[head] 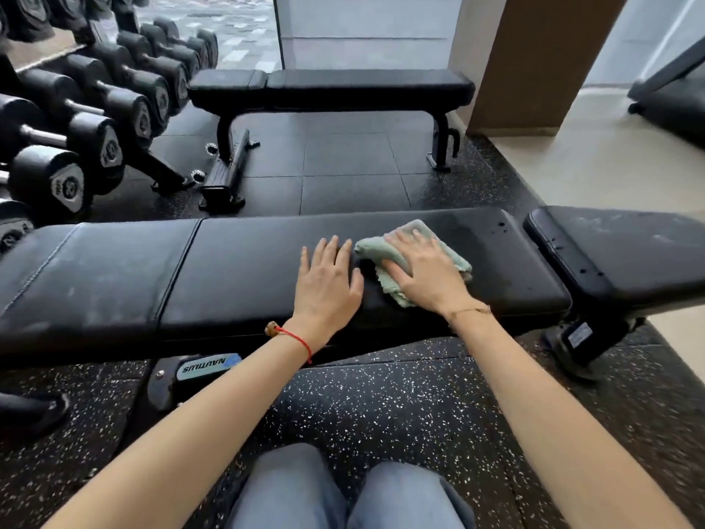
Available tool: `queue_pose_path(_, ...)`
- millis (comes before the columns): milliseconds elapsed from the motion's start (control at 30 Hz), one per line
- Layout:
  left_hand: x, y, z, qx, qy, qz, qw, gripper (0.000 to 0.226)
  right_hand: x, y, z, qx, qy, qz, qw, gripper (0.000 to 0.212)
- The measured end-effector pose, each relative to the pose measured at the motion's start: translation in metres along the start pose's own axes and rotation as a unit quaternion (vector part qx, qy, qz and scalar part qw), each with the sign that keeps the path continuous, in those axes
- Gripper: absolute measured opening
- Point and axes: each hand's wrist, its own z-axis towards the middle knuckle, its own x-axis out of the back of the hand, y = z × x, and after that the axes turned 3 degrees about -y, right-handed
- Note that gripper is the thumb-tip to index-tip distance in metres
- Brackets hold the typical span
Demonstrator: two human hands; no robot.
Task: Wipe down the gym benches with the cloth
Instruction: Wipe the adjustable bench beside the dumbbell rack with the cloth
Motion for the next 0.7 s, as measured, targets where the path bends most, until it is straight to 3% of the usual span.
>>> queue_pose_path(100, -0.005, 0.005, 0.005, -0.026, -0.015, -0.004, 1.0, 0.058, 0.008, 0.024, -0.051, 0.015, 0.022, 0.038, 0.999, 0.054)
queue_pose_path(233, -0.004, 0.017, 0.012, -0.044, -0.034, -0.024, 0.998, 0.06, 0.028, 0.085, -0.081, -0.133, 0.094, 0.016, 0.987, 0.055)
queue_pose_path(367, -0.008, 0.044, 0.019, -0.05, -0.045, -0.04, 0.997, 0.059, 0.045, 0.108, -0.03, -0.22, 0.051, -0.041, 0.973, 0.057)
queue_pose_path(433, -0.014, 0.06, 0.02, -0.04, -0.046, -0.041, 0.997, 0.059, 0.04, 0.097, -0.019, -0.179, 0.023, -0.049, 0.982, 0.058)
queue_pose_path(600, -0.032, 0.08, 0.018, -0.002, -0.029, -0.004, 1.0, 0.06, 0.033, 0.096, -0.077, 0.04, 0.011, 0.025, 0.999, 0.057)
queue_pose_path(700, -0.034, 0.078, 0.017, 0.003, -0.005, -0.007, 1.0, 0.06, 0.048, 0.143, -0.059, 0.025, 0.003, 0.024, 0.999, 0.053)
